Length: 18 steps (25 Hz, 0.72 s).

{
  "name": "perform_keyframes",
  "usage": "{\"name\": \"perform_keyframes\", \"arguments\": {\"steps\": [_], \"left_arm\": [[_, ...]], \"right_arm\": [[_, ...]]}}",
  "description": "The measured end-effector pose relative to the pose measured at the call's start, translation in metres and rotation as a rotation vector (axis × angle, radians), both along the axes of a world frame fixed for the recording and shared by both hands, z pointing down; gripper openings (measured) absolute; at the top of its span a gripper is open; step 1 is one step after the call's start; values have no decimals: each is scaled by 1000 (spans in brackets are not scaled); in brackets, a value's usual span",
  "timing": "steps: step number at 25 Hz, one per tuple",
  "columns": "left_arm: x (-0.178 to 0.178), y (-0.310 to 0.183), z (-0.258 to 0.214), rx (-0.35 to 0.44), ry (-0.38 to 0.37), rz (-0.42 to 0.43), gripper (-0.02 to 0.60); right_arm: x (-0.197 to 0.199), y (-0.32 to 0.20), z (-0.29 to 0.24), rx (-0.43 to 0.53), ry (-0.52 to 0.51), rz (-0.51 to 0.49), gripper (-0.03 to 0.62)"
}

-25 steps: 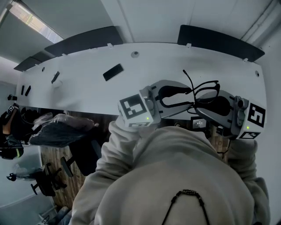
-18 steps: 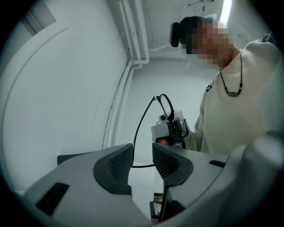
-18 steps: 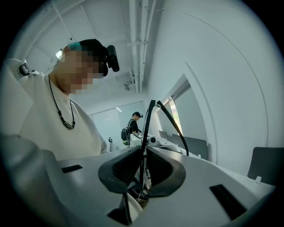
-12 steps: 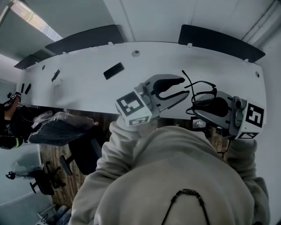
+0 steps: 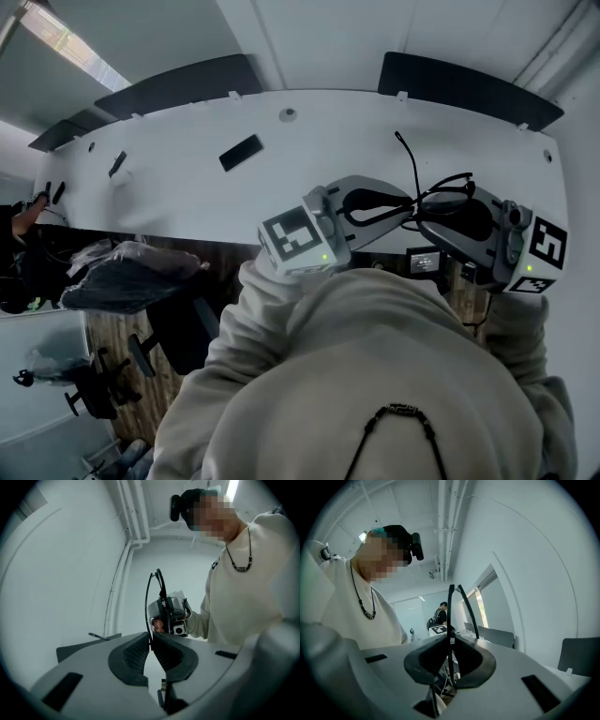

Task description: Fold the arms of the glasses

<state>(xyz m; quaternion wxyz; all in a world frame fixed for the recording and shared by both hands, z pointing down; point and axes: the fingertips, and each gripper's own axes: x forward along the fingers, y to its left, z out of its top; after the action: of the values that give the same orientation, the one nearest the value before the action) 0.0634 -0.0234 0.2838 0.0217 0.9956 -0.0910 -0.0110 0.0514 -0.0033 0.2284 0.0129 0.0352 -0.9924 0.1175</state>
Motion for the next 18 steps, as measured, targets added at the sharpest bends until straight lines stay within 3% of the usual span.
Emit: {"name": "perform_keyframes", "arguments": {"steps": [3,8,10,15,18], "left_arm": [[0,5,-1,-6,41,36,28],[-7,21,-7,-21,157,198,28],[-6,25,-7,-24,172,224,28],[-8,13,-6,-40,150,163,32],[-15,0,0,-96,151,100,158]], "right_arm": [[0,0,-2,0,-20,6,60],[-6,8,-9,-2,-48,-64,60],[-7,13,-8,7,-44,-87,60],[-5,8,-8,18,-29,-75,60],[-2,8,-7,25,-25,-59,60]]}}
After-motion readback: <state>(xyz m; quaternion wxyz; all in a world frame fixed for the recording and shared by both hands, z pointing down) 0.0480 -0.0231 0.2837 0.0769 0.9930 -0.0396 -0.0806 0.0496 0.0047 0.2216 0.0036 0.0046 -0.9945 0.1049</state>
